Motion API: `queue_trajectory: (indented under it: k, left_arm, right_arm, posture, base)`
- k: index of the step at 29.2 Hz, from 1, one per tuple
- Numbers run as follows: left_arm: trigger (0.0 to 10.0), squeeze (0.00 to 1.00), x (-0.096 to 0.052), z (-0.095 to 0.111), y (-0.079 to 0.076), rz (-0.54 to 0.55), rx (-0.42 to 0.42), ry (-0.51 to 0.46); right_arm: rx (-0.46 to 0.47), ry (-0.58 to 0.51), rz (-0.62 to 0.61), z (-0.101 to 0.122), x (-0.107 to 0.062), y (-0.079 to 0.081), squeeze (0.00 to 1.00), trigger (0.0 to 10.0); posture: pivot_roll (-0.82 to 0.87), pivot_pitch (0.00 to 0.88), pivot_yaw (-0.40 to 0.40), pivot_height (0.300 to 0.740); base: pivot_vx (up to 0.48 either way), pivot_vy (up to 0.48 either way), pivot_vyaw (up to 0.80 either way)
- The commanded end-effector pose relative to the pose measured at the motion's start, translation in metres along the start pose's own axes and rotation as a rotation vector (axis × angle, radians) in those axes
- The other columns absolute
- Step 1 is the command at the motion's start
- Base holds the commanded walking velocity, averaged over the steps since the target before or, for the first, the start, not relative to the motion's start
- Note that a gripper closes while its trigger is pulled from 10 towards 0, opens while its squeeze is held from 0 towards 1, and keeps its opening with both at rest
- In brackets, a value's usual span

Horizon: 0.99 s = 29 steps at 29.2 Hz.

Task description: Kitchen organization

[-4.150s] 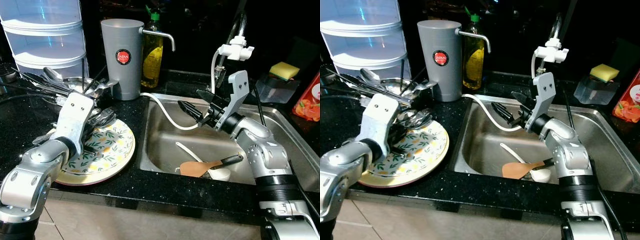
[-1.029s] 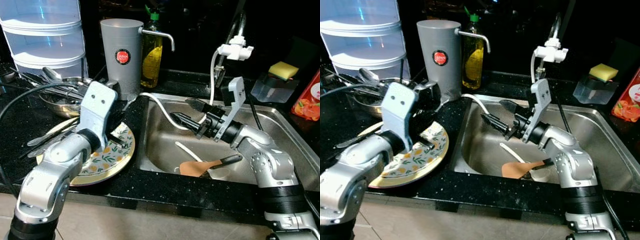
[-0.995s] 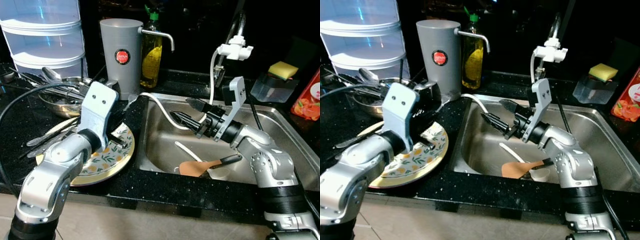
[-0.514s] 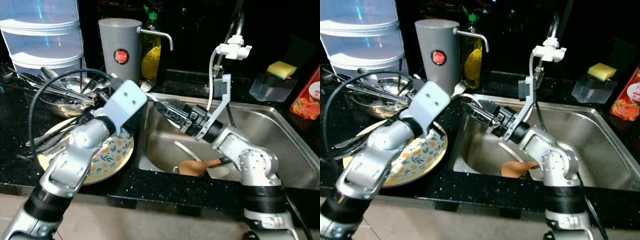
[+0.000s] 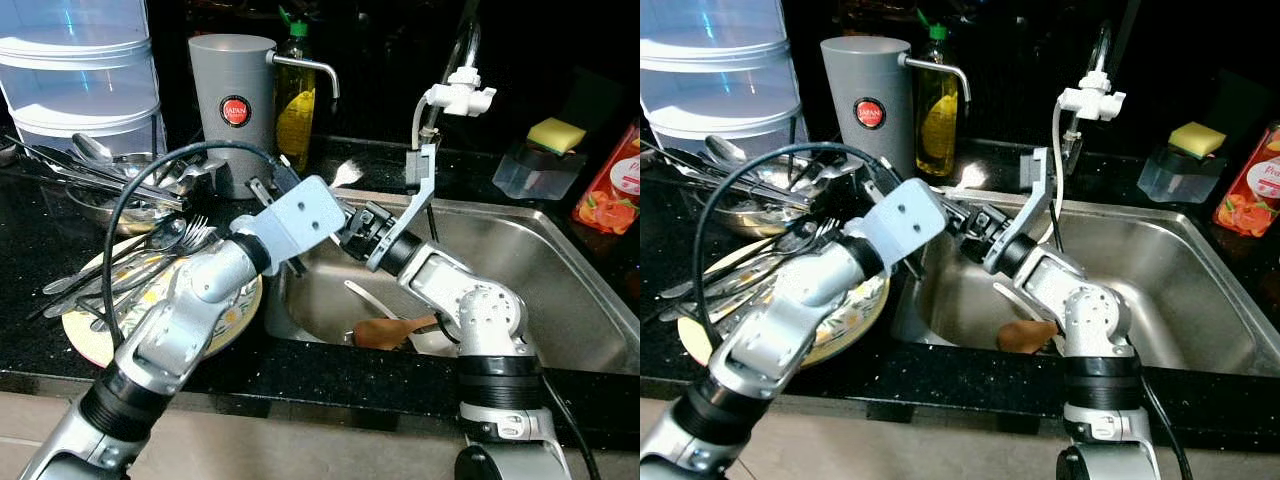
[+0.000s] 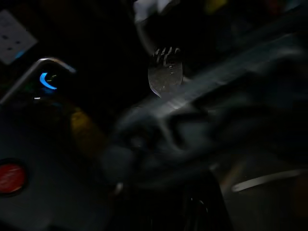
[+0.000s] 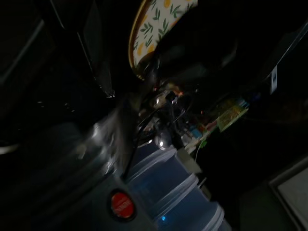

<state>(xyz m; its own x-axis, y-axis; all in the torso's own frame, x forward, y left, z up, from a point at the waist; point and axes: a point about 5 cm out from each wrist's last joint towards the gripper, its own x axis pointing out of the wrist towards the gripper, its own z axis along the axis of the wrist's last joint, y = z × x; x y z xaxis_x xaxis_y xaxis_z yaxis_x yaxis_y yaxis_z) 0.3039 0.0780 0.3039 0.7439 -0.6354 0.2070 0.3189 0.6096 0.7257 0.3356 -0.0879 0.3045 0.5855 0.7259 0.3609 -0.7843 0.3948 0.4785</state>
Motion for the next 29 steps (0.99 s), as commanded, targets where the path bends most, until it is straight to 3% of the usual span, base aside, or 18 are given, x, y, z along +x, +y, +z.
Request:
queue_trajectory:
  k: [1,6,7,8,11,12,13,29]
  left_arm:
    - [10.0,0.0,0.0009,0.0028,-0.0092,-0.034,-0.024,-0.023]
    - [10.0,0.0,0.0014,0.0012,-0.0075,-0.022,-0.032,-0.025]
    - [10.0,0.0,0.0014,0.0013,-0.0068,-0.021,-0.033,-0.026]
    - [10.0,0.0,0.0012,0.0014,-0.006,-0.017,-0.037,-0.028]
    - [10.0,0.0,0.0008,0.0014,-0.0053,-0.014,-0.041,-0.027]
    - [10.0,0.0,0.0006,0.001,-0.0048,-0.011,-0.046,-0.026]
    - [10.0,0.0,0.0005,0.0003,-0.0044,-0.01,-0.046,-0.023]
    - [10.0,0.0,-0.0036,-0.0027,-0.0104,-0.023,-0.077,-0.013]
  right_arm:
    - [0.017,-0.013,0.01,0.004,0.0006,0.0019,0.0,10.0]
    - [0.027,-0.017,0.017,0.0073,0.0012,0.0055,0.0,10.0]
    - [0.027,-0.016,0.016,0.0074,0.0011,0.0056,0.0,7.2]
    - [0.025,-0.015,0.013,0.0073,0.0009,0.0055,0.0,6.1]
    - [0.024,-0.014,0.01,0.0071,0.0006,0.0052,0.0,5.3]
    - [0.024,-0.012,0.007,0.0068,0.0004,0.0051,0.0,1.8]
    - [0.023,-0.01,0.007,0.0064,0.0002,0.0052,0.0,0.0]
    - [0.028,-0.021,0.017,0.008,-0.0007,0.0071,0.0,0.0]
  posture:
    - [0.13,0.098,-0.055,0.74]
    - [0.13,0.097,-0.057,0.74]
    - [0.13,0.097,-0.057,0.74]
    - [0.13,0.096,-0.057,0.74]
    - [0.13,0.096,-0.057,0.74]
    - [0.13,0.096,-0.057,0.74]
    - [0.13,0.096,-0.057,0.74]
    - [0.13,0.093,-0.06,0.74]
  base:
    - [0.0,0.0,0.0]
    - [0.0,0.0,0.0]
    - [0.0,0.0,0.0]
    - [0.0,0.0,0.0]
    - [0.0,0.0,0.0]
    - [0.0,0.0,0.0]
    - [0.0,0.0,0.0]
    - [0.0,0.0,0.0]
